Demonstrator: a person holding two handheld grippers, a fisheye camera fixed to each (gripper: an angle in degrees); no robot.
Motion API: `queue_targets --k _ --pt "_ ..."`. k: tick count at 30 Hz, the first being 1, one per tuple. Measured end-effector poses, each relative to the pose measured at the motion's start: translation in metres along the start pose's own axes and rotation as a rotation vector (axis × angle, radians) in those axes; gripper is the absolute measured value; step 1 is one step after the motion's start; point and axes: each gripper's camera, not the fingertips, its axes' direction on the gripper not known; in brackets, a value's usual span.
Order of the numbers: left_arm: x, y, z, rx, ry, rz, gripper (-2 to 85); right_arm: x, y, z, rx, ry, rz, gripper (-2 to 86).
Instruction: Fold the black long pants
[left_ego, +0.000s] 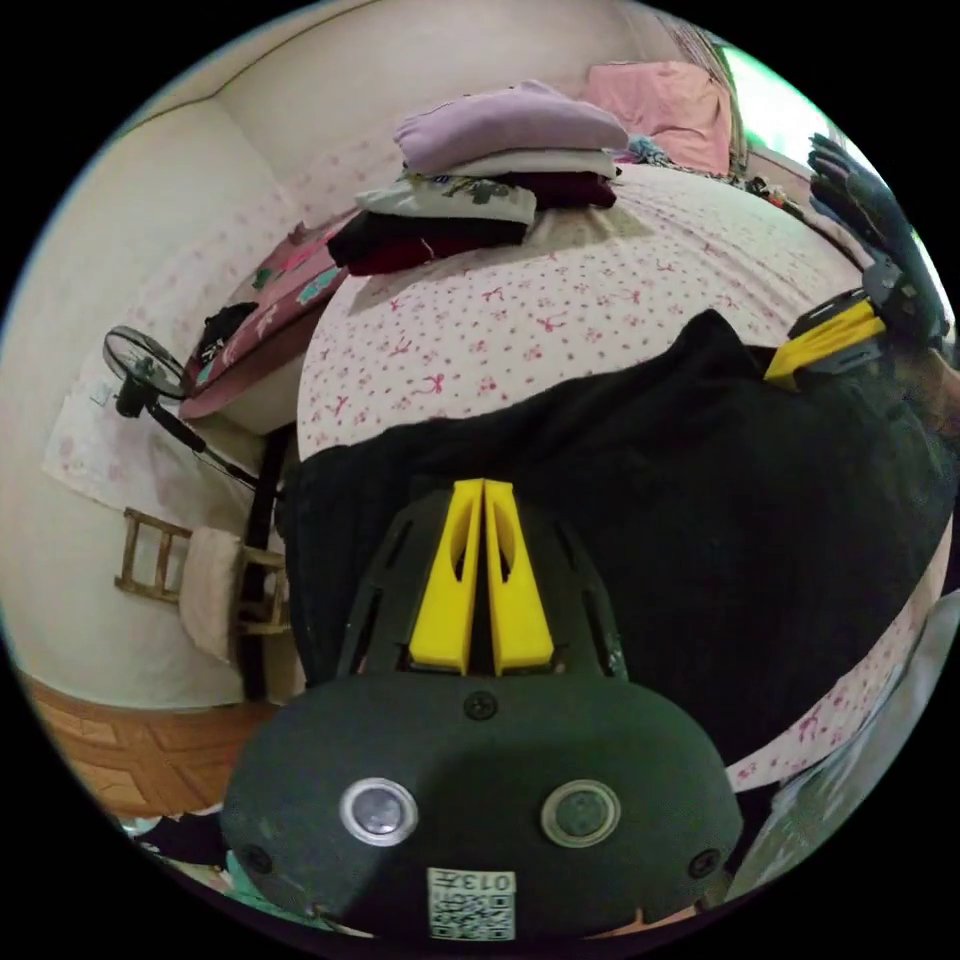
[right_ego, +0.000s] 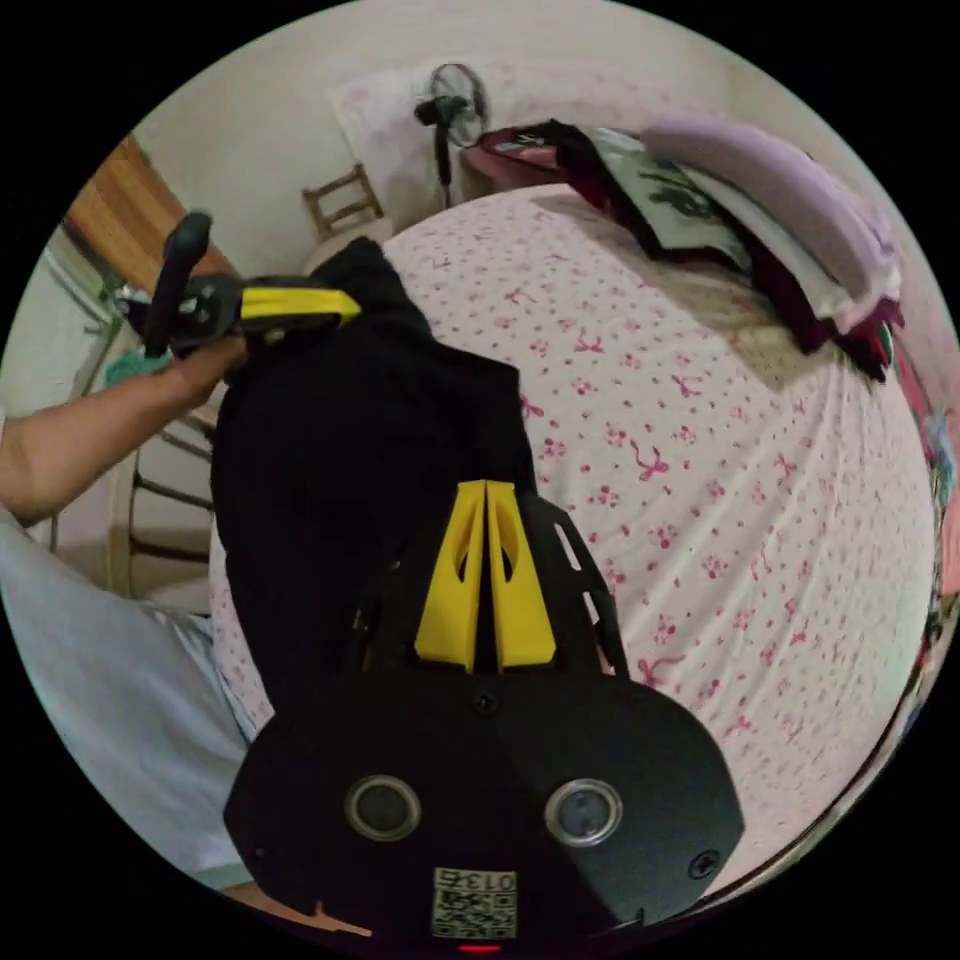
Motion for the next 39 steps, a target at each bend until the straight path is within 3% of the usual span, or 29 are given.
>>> queue_targets --k 1,2,4,6,9,12,15,17,19,21,24,25,29,33,35,39 --pt "-0.006 -0.002 0.001 -0.028 0.027 -0.043 -0.4 0.005 0.001 -0.006 -0.004 0.003 0.072 0.1" --pt "-0.01 -0.003 0.001 -0.048 0.036 -0.077 -0.4 0.004 0.004 -0.014 -0.018 0.144 0.124 0.1" --pt "-0.014 -0.006 -0.01 -0.027 0.081 -0.157 -0.4 -0.002 0.013 -0.033 0.044 0.182 0.112 0.1" --pt "0.004 -0.011 -0.023 0.073 0.127 -0.086 -0.4 -0.011 0.018 -0.047 0.103 0.077 0.095 0.2" --pt "0.056 -0.03 -0.024 0.113 0.119 0.101 -0.3 -0.048 0.013 -0.046 0.151 0.082 -0.016 0.2" --pt "0.094 -0.041 0.014 -0.029 0.026 0.231 -0.4 -0.073 0.002 -0.018 0.008 0.15 -0.109 0.1" --pt "0.08 -0.041 0.016 -0.016 0.081 0.133 -0.4 -0.059 0.008 -0.016 -0.005 0.06 -0.021 0.0" --pt "0.072 -0.041 0.003 -0.002 0.101 0.1 -0.4 -0.053 0.017 -0.033 -0.018 0.144 0.081 0.0" --pt "0.083 -0.033 -0.028 0.126 0.223 0.173 -0.4 -0.057 0.029 -0.049 0.037 0.173 0.088 0.1" --pt "0.111 -0.029 -0.037 0.136 0.28 0.291 -0.3 -0.063 0.039 -0.057 0.065 0.162 0.083 0.1" --pt "0.159 -0.018 -0.008 -0.012 0.135 0.431 -0.2 -0.067 0.051 -0.045 -0.019 0.207 0.088 0.3" --pt "0.159 -0.011 -0.006 0.039 0.13 0.414 -0.2 -0.063 0.055 -0.038 -0.078 0.187 0.104 0.4" --pt "0.146 -0.023 -0.004 -0.015 0.19 0.318 0.3 -0.047 0.074 -0.075 0.091 0.182 0.203 2.0" --pt "0.144 -0.051 -0.03 0.212 0.148 0.336 4.2 -0.032 0.08 -0.084 0.136 0.195 0.192 6.6" --pt "0.15 -0.074 -0.021 0.187 0.163 0.402 7.4 -0.019 0.076 -0.071 0.044 0.053 0.17 6.0" --pt "0.151 -0.11 0.038 -0.075 0.265 0.443 7.6 -0.019 0.077 -0.068 -0.025 0.011 0.099 2.7"
